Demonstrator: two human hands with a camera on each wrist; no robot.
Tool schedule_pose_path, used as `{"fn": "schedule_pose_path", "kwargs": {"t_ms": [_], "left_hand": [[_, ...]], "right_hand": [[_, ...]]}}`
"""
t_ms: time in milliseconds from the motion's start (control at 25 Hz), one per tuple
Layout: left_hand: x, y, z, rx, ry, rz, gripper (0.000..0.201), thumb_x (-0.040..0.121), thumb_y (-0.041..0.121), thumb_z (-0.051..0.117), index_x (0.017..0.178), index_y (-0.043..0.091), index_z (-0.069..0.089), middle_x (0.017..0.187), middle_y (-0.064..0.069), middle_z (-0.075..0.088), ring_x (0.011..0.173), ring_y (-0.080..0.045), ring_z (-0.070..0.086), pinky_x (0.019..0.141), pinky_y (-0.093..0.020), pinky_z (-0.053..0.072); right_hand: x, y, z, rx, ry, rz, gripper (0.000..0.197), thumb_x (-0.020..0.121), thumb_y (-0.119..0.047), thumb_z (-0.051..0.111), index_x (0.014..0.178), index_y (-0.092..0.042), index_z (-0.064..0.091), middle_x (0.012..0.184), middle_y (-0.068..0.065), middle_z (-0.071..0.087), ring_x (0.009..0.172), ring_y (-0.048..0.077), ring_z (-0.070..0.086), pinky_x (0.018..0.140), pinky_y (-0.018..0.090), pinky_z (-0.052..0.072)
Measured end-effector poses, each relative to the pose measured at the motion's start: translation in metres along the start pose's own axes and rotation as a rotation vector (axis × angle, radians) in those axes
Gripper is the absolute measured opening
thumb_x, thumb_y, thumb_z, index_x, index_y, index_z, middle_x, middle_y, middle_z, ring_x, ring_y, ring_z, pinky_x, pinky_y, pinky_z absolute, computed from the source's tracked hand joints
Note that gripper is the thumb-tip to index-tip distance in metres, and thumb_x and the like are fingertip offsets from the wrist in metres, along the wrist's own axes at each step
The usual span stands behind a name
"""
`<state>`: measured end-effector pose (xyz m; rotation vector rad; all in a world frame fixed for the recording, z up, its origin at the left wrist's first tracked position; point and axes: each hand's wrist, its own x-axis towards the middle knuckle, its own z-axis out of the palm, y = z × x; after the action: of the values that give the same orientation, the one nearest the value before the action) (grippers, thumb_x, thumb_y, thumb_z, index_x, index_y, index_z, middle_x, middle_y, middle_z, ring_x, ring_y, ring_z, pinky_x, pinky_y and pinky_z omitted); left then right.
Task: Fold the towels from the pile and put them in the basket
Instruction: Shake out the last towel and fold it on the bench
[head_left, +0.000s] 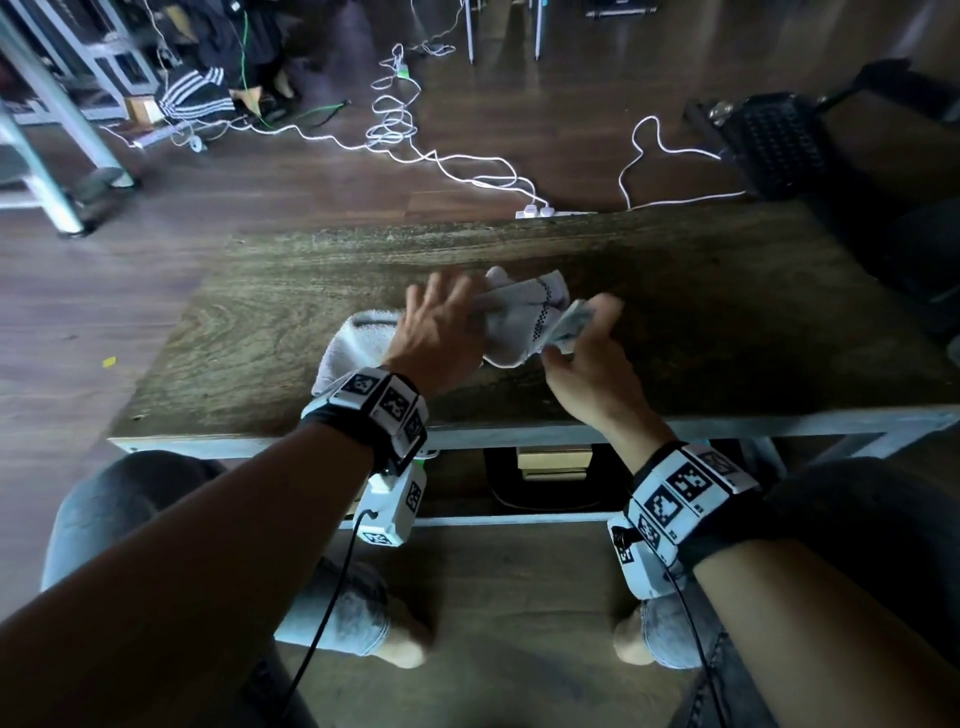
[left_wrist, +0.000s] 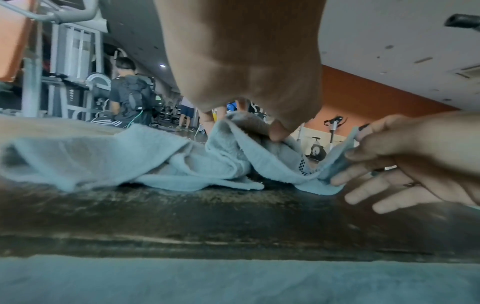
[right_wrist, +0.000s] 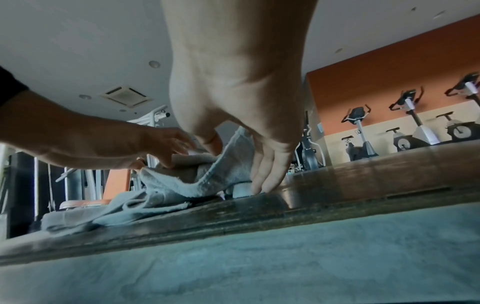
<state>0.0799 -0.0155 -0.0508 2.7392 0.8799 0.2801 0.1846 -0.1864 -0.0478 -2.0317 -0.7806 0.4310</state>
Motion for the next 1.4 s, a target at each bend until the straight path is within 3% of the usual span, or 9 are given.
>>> {"fn": "schedule_pose_path", "kwargs": {"t_ms": [160,320,480,640,720,880,1040,1200,1400], "left_hand": [[-0.004,0.006,-0.001,0.030,-0.202,-0.084,0.044,0.085,0.043,0.047,0.129,0.036,0.050,0.137,-0.001,0.049,0.131,-0.029,0.038,0.106,-0.048,0.036],[-0.011,0.011,-0.011,0.090,-0.097,-0.168,0.043,0.086,0.034,0.049,0.128,0.022,0.050,0.120,-0.013,0.054,0.115,-0.034,0.047,0.093,-0.049,0.046],[-0.002,0.026,-0.017,-0.138,0.245,0.089,0.043,0.079,0.021,0.051,0.122,0.016,0.046,0.122,-0.012,0.045,0.106,-0.030,0.043,0.088,-0.051,0.045],[0.013,0.040,-0.024,-0.088,0.029,0.442,0.073,0.068,0.001,0.056,0.134,0.030,0.046,0.141,-0.006,0.041,0.123,-0.031,0.037,0.099,-0.040,0.040],[0.016,0.039,-0.022,-0.062,-0.065,0.559,0.056,0.068,0.006,0.059,0.123,0.020,0.061,0.135,-0.008,0.051,0.125,-0.030,0.038,0.104,-0.039,0.033],[0.007,0.039,-0.027,-0.178,-0.035,0.592,0.020,0.075,0.007,0.065,0.095,0.005,0.068,0.099,0.000,0.059,0.101,-0.019,0.049,0.091,-0.025,0.033],[0.002,0.040,-0.023,-0.075,0.006,0.594,0.019,0.075,0.028,0.054,0.075,0.011,0.063,0.094,-0.007,0.064,0.098,-0.028,0.057,0.078,-0.042,0.052],[0.001,0.048,-0.029,-0.091,0.016,0.583,0.015,0.074,0.032,0.048,0.060,0.029,0.046,0.072,0.002,0.061,0.070,-0.024,0.060,0.057,-0.033,0.048],[-0.003,0.053,-0.067,-0.009,-0.023,0.527,0.014,0.081,0.038,0.050,0.086,0.029,0.040,0.066,0.008,0.050,0.057,-0.016,0.051,0.053,-0.027,0.040]], "right_hand": [[0.005,-0.002,-0.005,-0.110,-0.036,-0.020,0.028,0.096,-0.024,0.052,0.124,-0.022,0.052,0.096,-0.007,0.058,0.080,0.014,0.061,0.071,0.032,0.051],[0.011,0.005,0.003,-0.180,0.077,-0.230,0.016,0.095,-0.021,0.055,0.098,-0.011,0.068,0.102,-0.004,0.059,0.091,0.014,0.060,0.072,0.026,0.048],[0.011,0.001,0.000,0.220,0.073,-0.354,0.019,0.089,-0.011,0.059,0.088,-0.014,0.078,0.099,-0.003,0.072,0.097,0.008,0.066,0.083,0.022,0.051],[0.004,-0.006,-0.006,0.339,0.024,-0.351,0.022,0.076,-0.005,0.059,0.063,-0.016,0.073,0.076,-0.008,0.073,0.087,0.011,0.068,0.077,0.021,0.047],[0.003,-0.008,-0.007,0.351,0.019,-0.363,0.029,0.074,-0.001,0.055,0.056,-0.019,0.068,0.067,-0.010,0.071,0.078,0.008,0.068,0.076,0.019,0.046],[0.003,-0.007,-0.008,0.348,0.042,-0.396,0.019,0.085,-0.010,0.058,0.070,-0.016,0.068,0.078,-0.003,0.072,0.079,0.011,0.069,0.077,0.022,0.050],[0.000,0.000,-0.010,0.188,0.018,-0.318,0.011,0.093,-0.017,0.065,0.102,-0.013,0.067,0.098,-0.007,0.069,0.088,-0.006,0.063,0.077,0.012,0.047],[-0.005,-0.006,-0.023,0.010,0.045,-0.335,0.009,0.093,-0.013,0.063,0.093,-0.015,0.071,0.084,-0.012,0.068,0.078,-0.006,0.061,0.071,0.008,0.042],[-0.014,-0.028,-0.061,-0.021,0.165,-0.424,0.008,0.094,-0.012,0.063,0.092,-0.014,0.071,0.081,-0.011,0.067,0.073,-0.005,0.059,0.067,0.009,0.042]]}}
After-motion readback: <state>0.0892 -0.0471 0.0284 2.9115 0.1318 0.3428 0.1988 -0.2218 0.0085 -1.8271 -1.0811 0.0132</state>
